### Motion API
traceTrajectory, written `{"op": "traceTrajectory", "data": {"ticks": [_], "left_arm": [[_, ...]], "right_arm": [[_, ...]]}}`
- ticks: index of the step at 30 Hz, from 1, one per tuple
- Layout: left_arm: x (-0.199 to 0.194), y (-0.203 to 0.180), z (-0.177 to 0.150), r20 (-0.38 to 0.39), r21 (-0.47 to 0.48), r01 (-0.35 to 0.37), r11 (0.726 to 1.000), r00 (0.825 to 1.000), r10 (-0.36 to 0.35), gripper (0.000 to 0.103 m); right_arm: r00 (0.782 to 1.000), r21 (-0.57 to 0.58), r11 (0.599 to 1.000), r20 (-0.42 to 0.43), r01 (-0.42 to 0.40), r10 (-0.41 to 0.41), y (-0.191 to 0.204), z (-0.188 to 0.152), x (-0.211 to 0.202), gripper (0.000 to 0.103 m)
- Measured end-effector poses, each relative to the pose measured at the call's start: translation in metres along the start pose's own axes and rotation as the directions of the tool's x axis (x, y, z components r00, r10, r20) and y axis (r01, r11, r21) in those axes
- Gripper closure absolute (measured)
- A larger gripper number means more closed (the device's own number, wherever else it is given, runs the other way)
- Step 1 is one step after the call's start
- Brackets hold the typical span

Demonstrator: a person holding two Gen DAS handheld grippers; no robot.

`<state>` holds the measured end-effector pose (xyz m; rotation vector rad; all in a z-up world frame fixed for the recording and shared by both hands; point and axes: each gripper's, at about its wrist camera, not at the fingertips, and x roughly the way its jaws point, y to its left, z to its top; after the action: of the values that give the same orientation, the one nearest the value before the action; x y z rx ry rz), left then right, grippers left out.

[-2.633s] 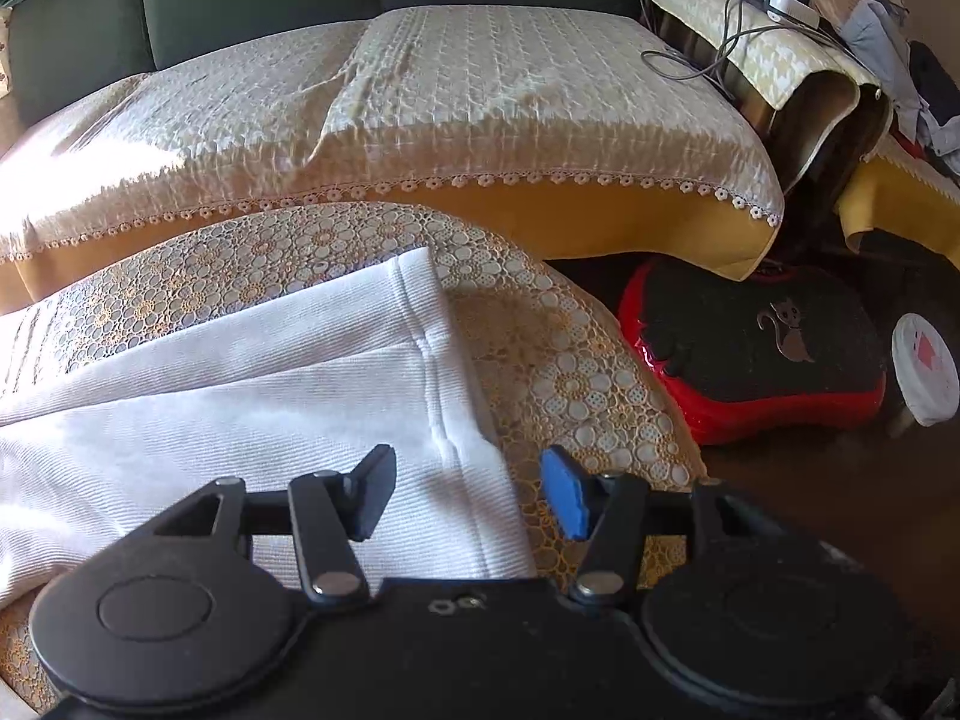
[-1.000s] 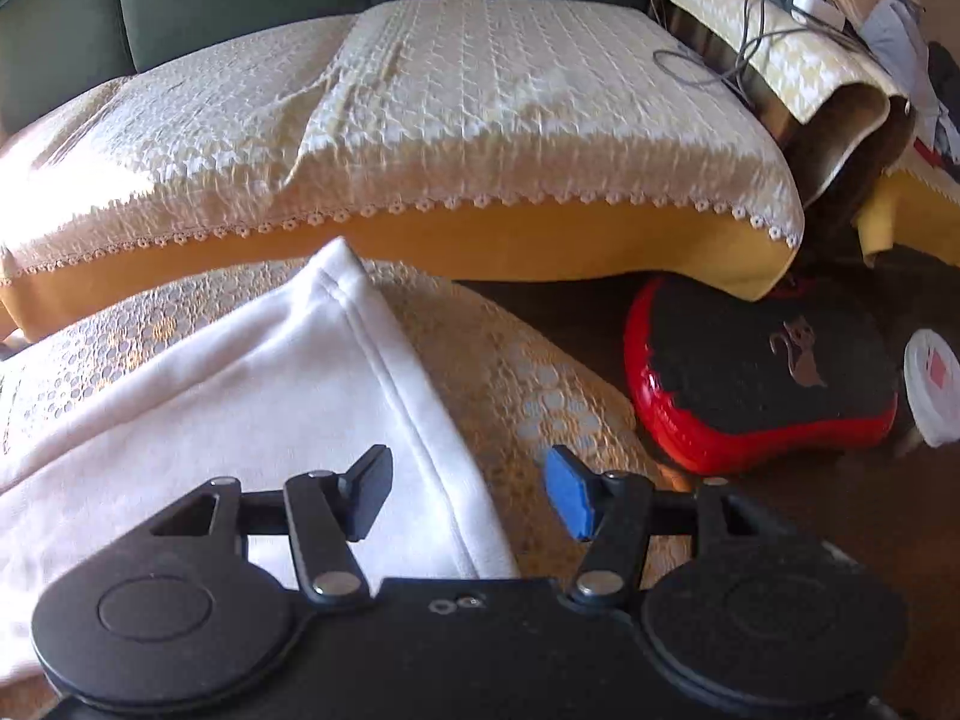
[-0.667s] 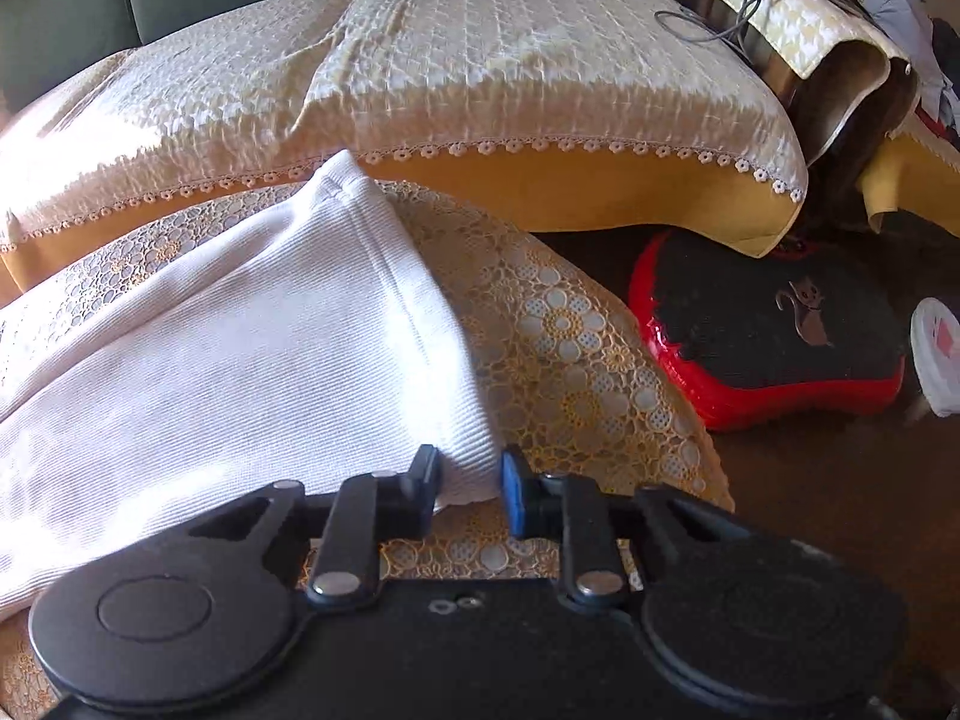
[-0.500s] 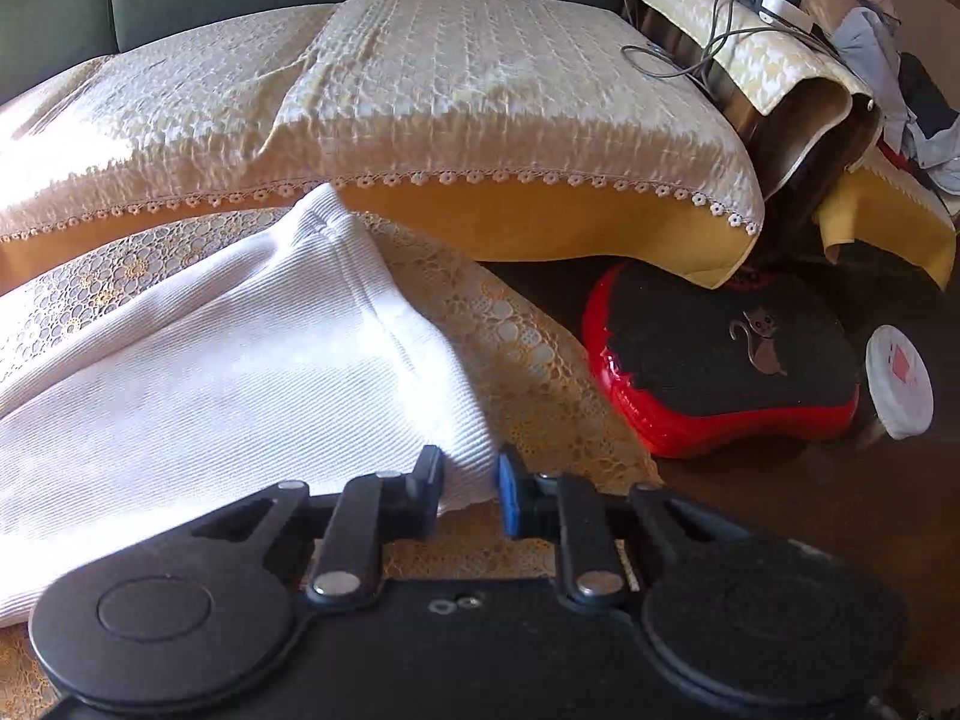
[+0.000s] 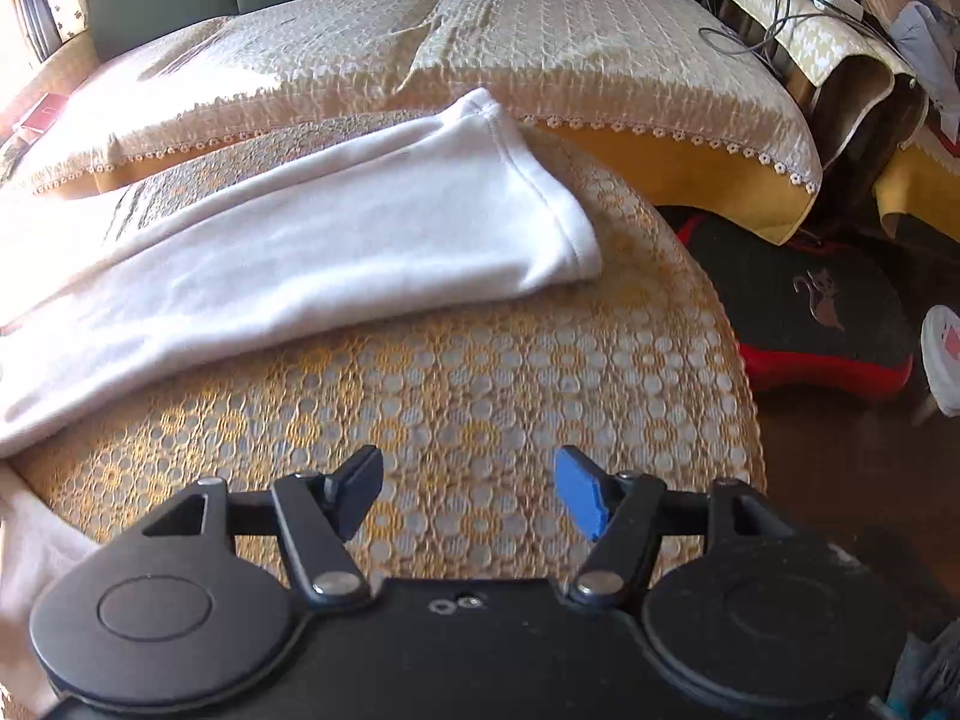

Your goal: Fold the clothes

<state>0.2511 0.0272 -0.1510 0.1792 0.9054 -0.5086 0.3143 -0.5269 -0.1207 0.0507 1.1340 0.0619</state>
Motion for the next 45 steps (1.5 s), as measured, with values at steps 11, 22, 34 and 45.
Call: {"op": "traceTrajectory", "data": {"ticks": [11,22,34,45], "left_arm": [[-0.022,-0.047,-0.054,-0.05,0.027,0.018,0.999,0.999,-0.017,0.014],[-0.024,-0.054,-0.079,-0.086,-0.008,0.014,1.0,0.996,-0.015,0.014],[-0.037,-0.058,-0.087,-0.077,-0.028,-0.001,1.0,0.997,-0.001,0.014],[-0.049,-0.063,-0.109,-0.089,-0.037,-0.032,0.999,0.996,0.028,0.014]], "right_arm": [[0.997,0.01,1.0,-0.071,0.019,-0.018,0.01,-0.073,-0.018,0.0],[0.989,0.043,0.998,-0.144,0.042,-0.035,-0.009,-0.128,-0.023,0.0],[0.99,0.098,0.994,-0.138,0.045,-0.031,-0.024,-0.163,-0.052,0.0],[0.989,0.354,0.935,-0.144,0.021,0.032,-0.061,-0.211,-0.069,0.0]]}}
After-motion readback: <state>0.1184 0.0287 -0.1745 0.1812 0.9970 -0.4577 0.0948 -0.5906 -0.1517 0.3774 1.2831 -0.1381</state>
